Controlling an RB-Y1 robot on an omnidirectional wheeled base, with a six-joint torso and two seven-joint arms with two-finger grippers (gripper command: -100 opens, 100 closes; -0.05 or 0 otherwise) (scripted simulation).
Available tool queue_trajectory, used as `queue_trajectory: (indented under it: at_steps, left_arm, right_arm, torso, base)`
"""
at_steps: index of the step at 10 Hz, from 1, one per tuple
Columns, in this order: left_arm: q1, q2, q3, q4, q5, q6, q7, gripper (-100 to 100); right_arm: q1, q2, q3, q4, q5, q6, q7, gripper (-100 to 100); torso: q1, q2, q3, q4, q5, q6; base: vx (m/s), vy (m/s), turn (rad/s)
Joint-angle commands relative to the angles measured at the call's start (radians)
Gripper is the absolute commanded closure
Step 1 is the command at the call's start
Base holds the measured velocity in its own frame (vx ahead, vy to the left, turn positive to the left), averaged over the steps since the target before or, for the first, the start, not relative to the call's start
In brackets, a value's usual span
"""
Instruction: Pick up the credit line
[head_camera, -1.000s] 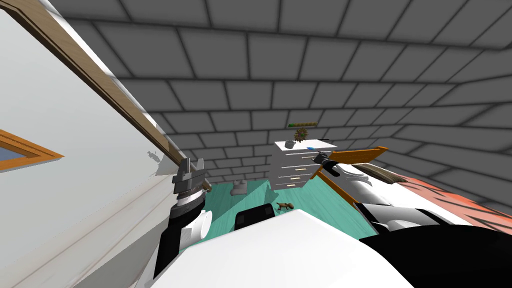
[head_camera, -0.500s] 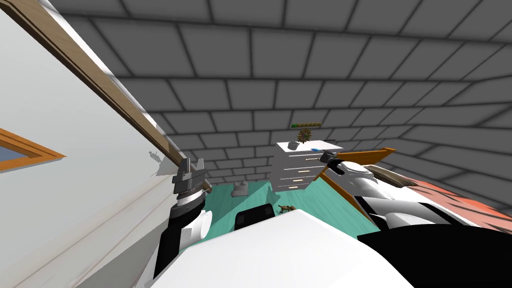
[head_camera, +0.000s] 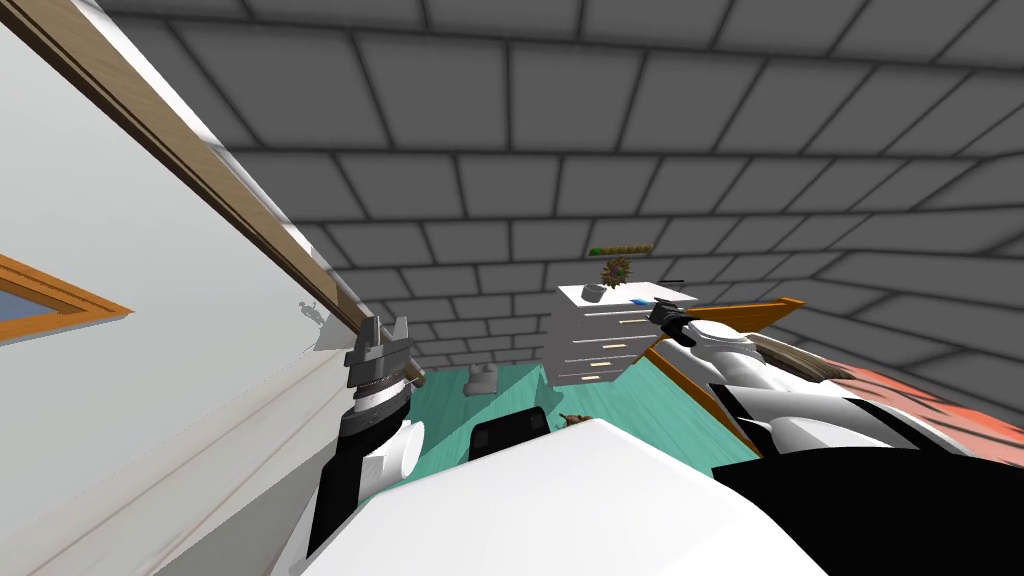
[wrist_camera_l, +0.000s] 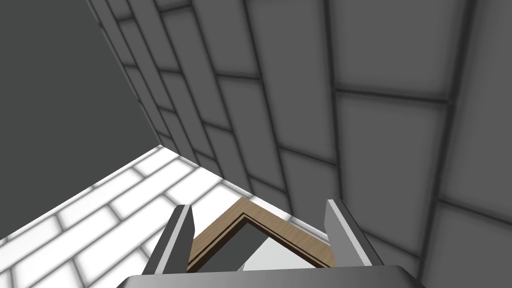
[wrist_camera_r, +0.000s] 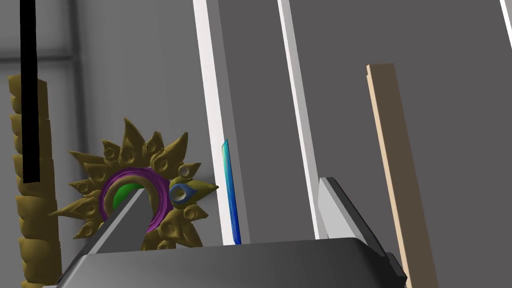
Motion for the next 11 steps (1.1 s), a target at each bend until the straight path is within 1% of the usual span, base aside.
queue_trajectory:
  at_steps: [1,2,3,4,5,6,7,8,9,10,11]
  left_arm:
    - [0.000,0.000,0.000,0.000,0.000,0.000,0.000,0]
    - [0.000,0.000,0.000,0.000,0.000,0.000,0.000,0]
    - [0.000,0.000,0.000,0.000,0.000,0.000,0.000,0]
    - [0.000,0.000,0.000,0.000,0.000,0.000,0.000,0]
    - [0.000,0.000,0.000,0.000,0.000,0.000,0.000,0]
    - [0.000,0.000,0.000,0.000,0.000,0.000,0.000,0]
    - [0.000,0.000,0.000,0.000,0.000,0.000,0.000,0]
    - [0.000,0.000,0.000,0.000,0.000,0.000,0.000,0]
    - [0.000,0.000,0.000,0.000,0.000,0.000,0.000,0]
    - [0.000,0.000,0.000,0.000,0.000,0.000,0.000,0]
    - [0.000,0.000,0.000,0.000,0.000,0.000,0.000,0]
  right_arm:
    - [0.000,0.000,0.000,0.000,0.000,0.000,0.000,-100]
    - [-0.002,-0.001,0.000,0.003,0.002,0.001,0.005,0]
    - [-0.010,-0.009,-0.014,0.038,-0.028,-0.032,0.053,-100]
    - [-0.010,-0.009,-0.014,0.038,-0.028,-0.032,0.053,-100]
    - [-0.018,-0.017,-0.027,0.073,-0.057,-0.065,0.091,-100]
    - [-0.018,-0.017,-0.027,0.073,-0.057,-0.065,0.102,-100]
    - [-0.026,-0.025,-0.040,0.109,-0.087,-0.098,0.144,-100]
    - [-0.034,-0.033,-0.053,0.145,-0.116,-0.131,0.174,-100]
    - [-0.034,-0.033,-0.053,0.145,-0.116,-0.131,0.199,-100]
    - [-0.042,-0.041,-0.066,0.180,-0.146,-0.164,0.243,-100]
    - [-0.042,-0.041,-0.066,0.180,-0.146,-0.164,0.248,-100]
  torso:
    - [0.000,0.000,0.000,0.000,0.000,0.000]
    - [-0.001,0.001,0.000,0.000,0.000,0.000]
    - [-0.001,0.002,0.001,0.000,0.000,0.000]
    - [-0.001,0.000,0.000,0.000,0.000,0.001]
    - [-0.001,0.000,0.000,0.000,0.000,0.000]
    - [-0.001,-0.002,-0.001,0.000,0.000,0.001]
    - [-0.001,-0.001,-0.001,0.000,0.000,0.000]
    - [-0.001,-0.002,-0.001,-0.001,0.000,0.000]
    - [-0.001,-0.003,-0.002,-0.001,0.000,0.001]
    - [-0.001,-0.002,-0.001,-0.001,0.000,0.000]
    - [-0.001,-0.002,-0.001,-0.001,0.000,0.000]
  base:
    - [0.030,0.012,0.006]
    - [0.000,0.000,0.000]
    - [0.056,0.012,-0.050]
    - [0.061,0.014,-0.044]
    - [0.085,0.015,-0.056]
    - [0.073,0.017,-0.037]
    - [0.081,0.013,-0.053]
    - [0.102,0.014,-0.090]
    - [0.079,0.005,-0.039]
    - [0.086,0.015,-0.061]
    - [0.067,0.021,-0.028]
